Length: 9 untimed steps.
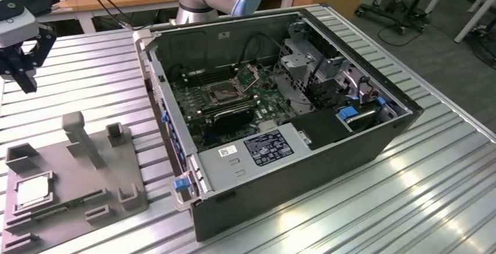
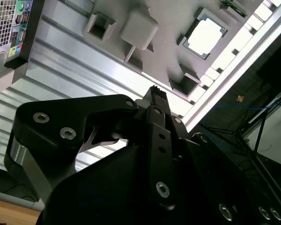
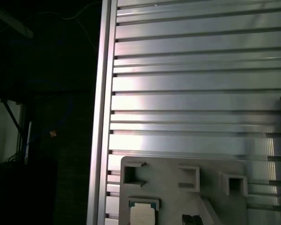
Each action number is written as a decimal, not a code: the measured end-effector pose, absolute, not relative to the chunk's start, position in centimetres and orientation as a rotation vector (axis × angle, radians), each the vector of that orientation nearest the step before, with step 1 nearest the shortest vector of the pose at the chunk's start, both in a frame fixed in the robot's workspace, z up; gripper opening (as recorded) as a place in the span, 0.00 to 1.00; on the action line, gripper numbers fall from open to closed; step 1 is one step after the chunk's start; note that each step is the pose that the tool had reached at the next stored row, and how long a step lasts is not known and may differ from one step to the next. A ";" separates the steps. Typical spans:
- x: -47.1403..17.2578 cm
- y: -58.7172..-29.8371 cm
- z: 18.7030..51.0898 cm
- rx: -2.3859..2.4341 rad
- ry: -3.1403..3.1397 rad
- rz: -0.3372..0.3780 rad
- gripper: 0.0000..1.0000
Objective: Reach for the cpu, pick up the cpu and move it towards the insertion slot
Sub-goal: 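Reach for the cpu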
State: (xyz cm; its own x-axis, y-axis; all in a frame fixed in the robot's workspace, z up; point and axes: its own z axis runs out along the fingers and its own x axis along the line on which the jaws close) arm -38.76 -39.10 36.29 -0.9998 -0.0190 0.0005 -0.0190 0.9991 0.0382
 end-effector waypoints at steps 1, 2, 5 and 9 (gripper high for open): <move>-38.9 -39.1 36.3 0.030 -3.140 -0.060 0.11; -39.0 -39.1 36.3 0.030 -3.140 -0.060 0.11; -39.3 -39.1 36.3 0.030 -3.140 -0.060 0.11; -39.8 -39.1 36.3 0.030 -3.140 -0.060 0.11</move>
